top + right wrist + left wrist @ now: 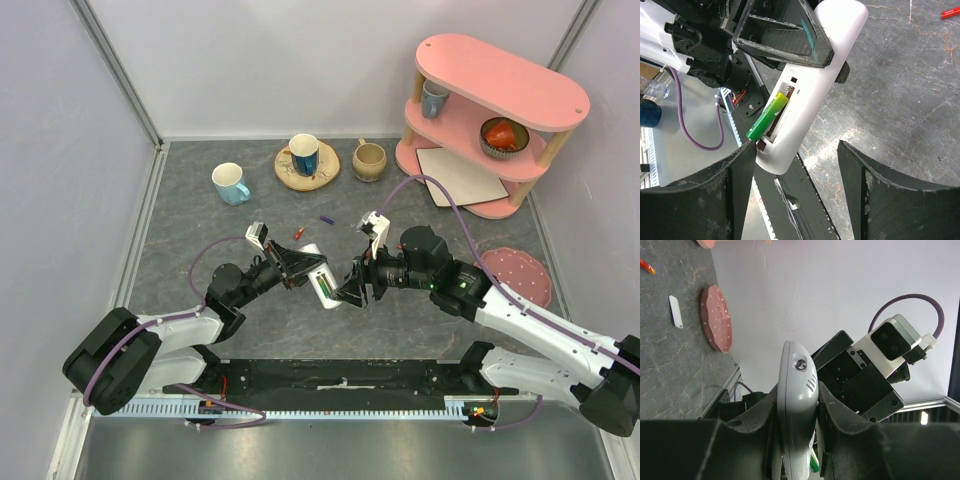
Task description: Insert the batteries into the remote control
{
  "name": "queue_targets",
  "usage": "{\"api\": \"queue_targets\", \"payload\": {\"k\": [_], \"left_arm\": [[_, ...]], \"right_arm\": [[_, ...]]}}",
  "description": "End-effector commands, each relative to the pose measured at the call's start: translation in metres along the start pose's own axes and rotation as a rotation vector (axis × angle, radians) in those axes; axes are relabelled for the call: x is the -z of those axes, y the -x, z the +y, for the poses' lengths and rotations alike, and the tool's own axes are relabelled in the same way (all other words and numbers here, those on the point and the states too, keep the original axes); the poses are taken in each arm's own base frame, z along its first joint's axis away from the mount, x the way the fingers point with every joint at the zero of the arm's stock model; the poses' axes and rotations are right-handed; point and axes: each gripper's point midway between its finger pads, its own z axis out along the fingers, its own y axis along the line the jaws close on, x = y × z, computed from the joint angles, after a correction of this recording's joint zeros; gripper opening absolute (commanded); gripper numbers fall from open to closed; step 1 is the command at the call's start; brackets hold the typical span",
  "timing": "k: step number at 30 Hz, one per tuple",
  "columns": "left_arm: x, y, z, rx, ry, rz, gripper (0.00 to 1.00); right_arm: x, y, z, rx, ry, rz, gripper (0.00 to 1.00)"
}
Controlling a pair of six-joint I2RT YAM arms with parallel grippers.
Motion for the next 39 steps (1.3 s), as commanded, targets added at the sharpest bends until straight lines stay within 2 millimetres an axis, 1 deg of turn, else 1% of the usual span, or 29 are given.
{"api": "queue_targets", "payload": {"k": [1,2,4,5,12,21,32,35,39], "left_arm": [[-0.002,-0.004,-0.026,-0.056,-0.088,0.026,0.02],[-0.002,-0.004,-0.026,-0.056,-0.090,0.026,0.02],[-0.002,-0.004,-0.026,-0.056,-0.088,0.023,0.02],[-0.003,-0.004,-0.026,-0.056,-0.090,0.023,0.02],[-0.004,-0.004,-0.028,-0.059,-0.094,0.027,0.02],[-0.005,-0.006,-0.029,-0.061,-0.095,0.041,0.02],[-0.006,-0.008,-0.029,-0.062,-0.096,0.056,0.02],[-0.005,-0.009,-0.028,-0.062,-0.094,0.059,0.02],[-0.005,-0.009,-0.030,-0.064,-0.099,0.059,0.02]], "right_arm": [[0.007,0.018,0.010,0.050,0.017,-0.020,0.73],[0.007,0.013,0.009,0.056,0.012,0.001,0.73],[0.010,0.014,0.010,0.066,0.018,0.004,0.73],[0.011,0.011,0.010,0.069,0.015,0.018,0.73],[0.014,0.010,0.014,0.097,0.038,0.035,0.73],[0.007,0.019,0.022,0.090,0.084,0.006,0.73],[-0.001,0.024,0.021,0.080,0.090,-0.010,0.74],[-0.002,0.025,0.024,0.079,0.105,-0.007,0.74],[-0.002,0.024,0.023,0.076,0.101,-0.004,0.74]]}}
